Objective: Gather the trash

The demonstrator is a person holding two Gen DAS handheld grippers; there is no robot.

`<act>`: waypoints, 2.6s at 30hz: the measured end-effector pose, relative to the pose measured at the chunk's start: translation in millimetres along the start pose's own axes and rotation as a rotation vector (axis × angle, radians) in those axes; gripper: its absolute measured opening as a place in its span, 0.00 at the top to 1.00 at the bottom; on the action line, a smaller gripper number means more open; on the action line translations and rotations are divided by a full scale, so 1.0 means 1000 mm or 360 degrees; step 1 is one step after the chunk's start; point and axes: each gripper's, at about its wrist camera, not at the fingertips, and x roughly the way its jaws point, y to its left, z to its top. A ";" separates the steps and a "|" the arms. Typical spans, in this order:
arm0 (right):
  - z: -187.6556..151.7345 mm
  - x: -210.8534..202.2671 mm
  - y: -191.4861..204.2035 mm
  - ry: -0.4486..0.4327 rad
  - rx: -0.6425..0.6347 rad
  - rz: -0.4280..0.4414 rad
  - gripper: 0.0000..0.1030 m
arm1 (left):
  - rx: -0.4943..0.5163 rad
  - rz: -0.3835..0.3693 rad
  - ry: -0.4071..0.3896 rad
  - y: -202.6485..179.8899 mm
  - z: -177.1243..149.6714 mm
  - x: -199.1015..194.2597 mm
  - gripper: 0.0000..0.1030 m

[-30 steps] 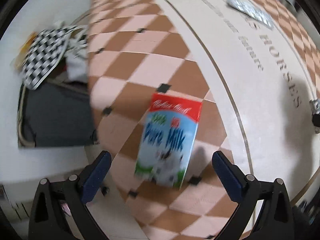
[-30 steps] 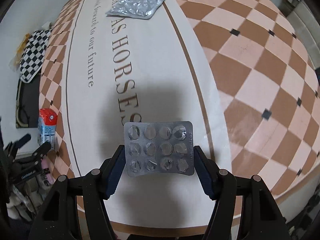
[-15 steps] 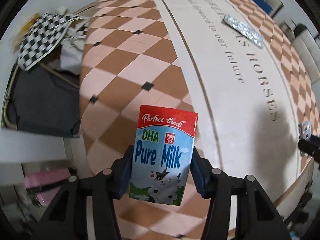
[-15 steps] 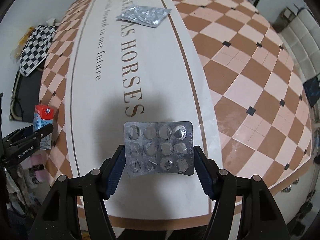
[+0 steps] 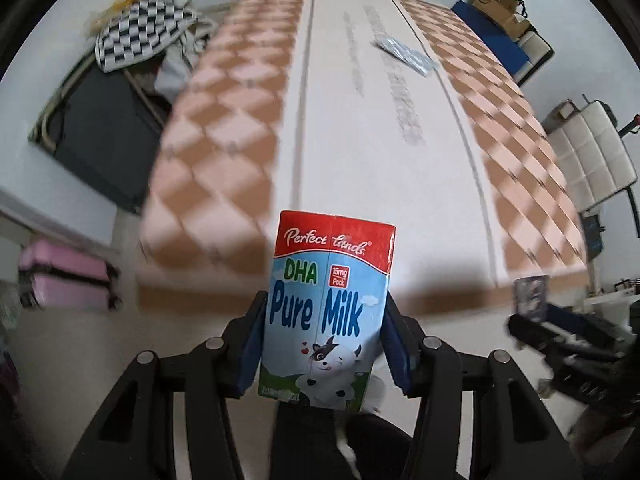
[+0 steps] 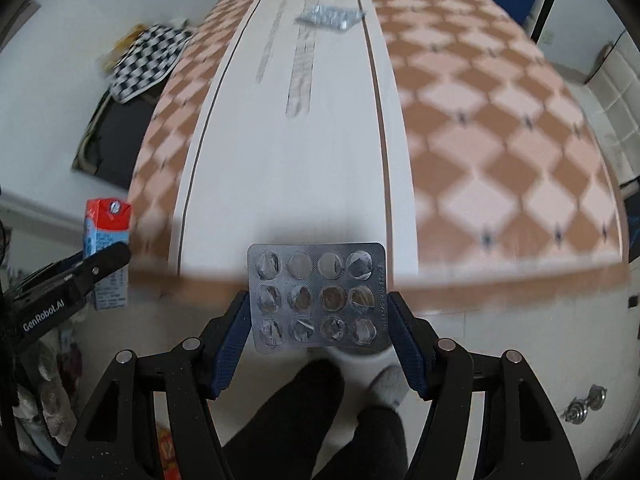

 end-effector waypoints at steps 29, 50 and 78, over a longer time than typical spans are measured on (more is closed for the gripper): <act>-0.159 0.400 -0.165 0.0444 0.0386 0.0164 0.26 | -0.0291 -0.0290 0.0693 0.014 -0.144 0.397 0.05; -0.155 0.259 -0.101 0.0319 0.0155 -0.0373 0.00 | -0.0049 0.0258 0.0430 0.009 -0.151 0.232 0.04; -0.125 -0.194 0.000 0.0193 0.0027 0.0087 0.00 | -0.0062 -0.0194 0.0160 -0.031 -0.098 -0.143 0.04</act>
